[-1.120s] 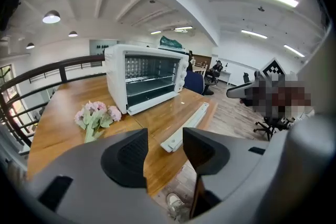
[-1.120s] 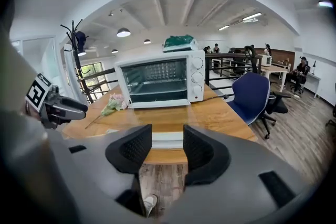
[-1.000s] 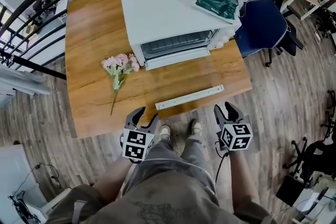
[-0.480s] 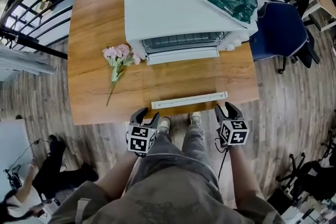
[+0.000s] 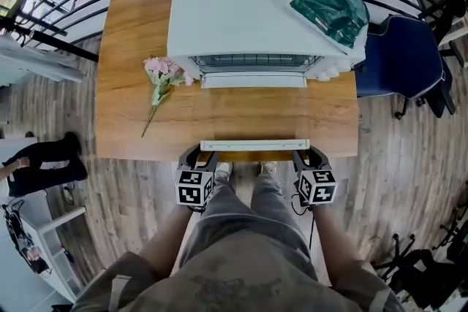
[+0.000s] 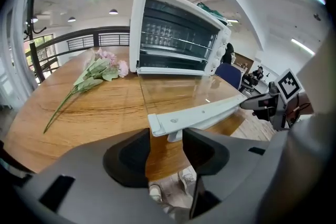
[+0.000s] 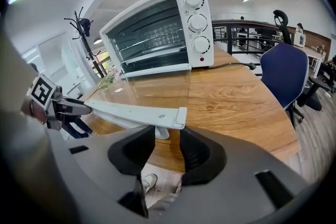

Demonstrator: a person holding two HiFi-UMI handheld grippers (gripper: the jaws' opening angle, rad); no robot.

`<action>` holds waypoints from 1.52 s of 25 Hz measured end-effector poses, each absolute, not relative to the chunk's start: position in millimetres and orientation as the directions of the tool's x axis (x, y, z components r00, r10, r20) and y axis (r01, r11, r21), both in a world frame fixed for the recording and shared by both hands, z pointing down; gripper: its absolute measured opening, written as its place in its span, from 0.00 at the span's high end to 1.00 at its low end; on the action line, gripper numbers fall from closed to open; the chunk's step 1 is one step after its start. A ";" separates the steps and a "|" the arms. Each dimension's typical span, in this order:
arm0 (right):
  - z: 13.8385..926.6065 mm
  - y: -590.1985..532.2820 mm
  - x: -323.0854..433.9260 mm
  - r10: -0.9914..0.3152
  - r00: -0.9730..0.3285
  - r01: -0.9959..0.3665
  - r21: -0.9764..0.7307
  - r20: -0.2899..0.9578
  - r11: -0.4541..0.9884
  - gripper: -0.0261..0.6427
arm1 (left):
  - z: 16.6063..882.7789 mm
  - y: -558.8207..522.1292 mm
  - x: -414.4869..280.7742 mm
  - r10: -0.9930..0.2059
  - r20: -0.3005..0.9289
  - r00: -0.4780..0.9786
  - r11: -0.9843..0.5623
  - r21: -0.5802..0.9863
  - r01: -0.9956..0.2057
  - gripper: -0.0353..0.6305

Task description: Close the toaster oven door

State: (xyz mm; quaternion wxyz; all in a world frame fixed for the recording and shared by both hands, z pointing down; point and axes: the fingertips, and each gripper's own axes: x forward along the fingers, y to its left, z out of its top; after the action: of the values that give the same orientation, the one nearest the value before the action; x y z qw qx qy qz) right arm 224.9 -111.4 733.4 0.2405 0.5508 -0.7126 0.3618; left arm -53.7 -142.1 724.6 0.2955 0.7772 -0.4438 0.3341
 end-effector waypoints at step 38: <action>527.3 -284.6 242.3 -0.812 -0.469 -0.794 -0.569 0.348 0.215 0.75 | 513.7 -313.0 -32.4 -0.816 0.393 0.424 -0.344 0.259 -0.903 0.74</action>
State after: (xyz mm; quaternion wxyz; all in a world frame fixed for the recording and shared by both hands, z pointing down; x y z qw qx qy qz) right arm 242.3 -284.6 527.3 -0.0123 0.5152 -0.7792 0.3567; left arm -32.4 -313.0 513.7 0.2221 0.8139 -0.5279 0.0973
